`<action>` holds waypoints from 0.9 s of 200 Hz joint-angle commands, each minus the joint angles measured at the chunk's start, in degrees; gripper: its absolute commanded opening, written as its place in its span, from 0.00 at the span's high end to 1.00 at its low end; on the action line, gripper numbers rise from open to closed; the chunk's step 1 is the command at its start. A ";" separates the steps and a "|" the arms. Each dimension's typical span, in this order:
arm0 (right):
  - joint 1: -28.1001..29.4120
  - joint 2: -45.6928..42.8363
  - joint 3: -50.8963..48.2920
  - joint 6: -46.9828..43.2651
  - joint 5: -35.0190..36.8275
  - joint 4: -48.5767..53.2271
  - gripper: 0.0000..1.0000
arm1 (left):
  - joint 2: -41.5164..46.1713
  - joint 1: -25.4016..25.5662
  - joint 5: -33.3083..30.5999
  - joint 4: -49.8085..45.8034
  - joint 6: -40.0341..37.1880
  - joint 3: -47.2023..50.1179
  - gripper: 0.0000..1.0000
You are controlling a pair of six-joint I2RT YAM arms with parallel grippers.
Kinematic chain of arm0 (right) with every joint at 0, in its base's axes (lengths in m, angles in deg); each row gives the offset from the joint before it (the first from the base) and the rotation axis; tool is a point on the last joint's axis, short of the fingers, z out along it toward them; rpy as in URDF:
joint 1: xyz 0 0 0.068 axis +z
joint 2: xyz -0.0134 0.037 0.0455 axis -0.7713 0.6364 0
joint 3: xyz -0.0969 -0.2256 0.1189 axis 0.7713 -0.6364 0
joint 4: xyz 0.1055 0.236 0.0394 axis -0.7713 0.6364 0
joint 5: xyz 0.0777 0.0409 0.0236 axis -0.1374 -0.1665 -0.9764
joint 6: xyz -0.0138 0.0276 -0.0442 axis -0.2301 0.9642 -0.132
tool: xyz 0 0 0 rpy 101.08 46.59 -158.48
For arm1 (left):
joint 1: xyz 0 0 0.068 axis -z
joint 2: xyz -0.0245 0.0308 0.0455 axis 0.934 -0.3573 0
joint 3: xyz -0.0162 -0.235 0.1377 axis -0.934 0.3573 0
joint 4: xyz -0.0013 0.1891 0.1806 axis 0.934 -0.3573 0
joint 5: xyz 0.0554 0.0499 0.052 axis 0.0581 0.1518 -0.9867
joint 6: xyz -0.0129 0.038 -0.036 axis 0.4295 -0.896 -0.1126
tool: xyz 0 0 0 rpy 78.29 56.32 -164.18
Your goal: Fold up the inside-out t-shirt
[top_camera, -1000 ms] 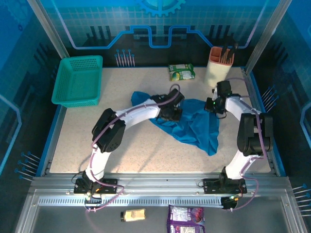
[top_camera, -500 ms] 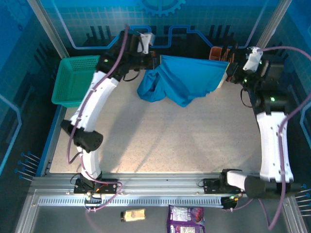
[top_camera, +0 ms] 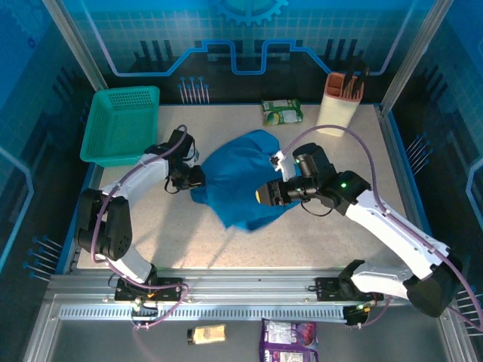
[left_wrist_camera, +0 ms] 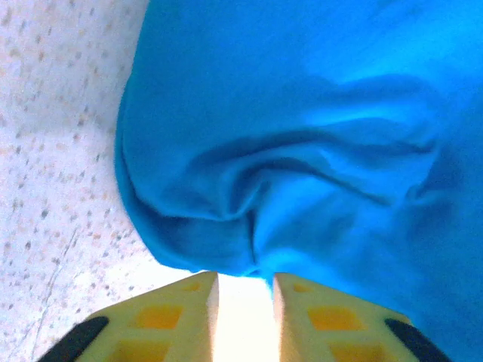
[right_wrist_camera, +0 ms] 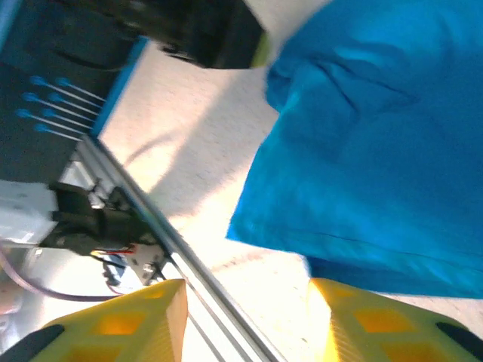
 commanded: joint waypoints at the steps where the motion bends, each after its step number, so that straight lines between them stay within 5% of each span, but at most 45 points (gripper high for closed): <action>1: -4.19 -0.69 -1.34 -0.08 6.19 3.29 0.51 | 6.63 1.69 -1.21 5.86 -0.20 -1.42 0.69; 44: -19.66 0.63 -11.86 2.57 4.11 -2.48 0.44 | 5.24 13.66 0.67 9.40 -1.12 -4.50 0.64; 89: -32.38 7.11 -17.77 6.67 4.27 -9.19 0.48 | -6.15 26.02 -0.29 10.30 1.37 -10.17 0.65; 180: -28.34 28.36 -9.35 13.33 10.46 -11.97 0.58 | -10.68 27.25 0.21 13.70 3.38 -6.13 0.66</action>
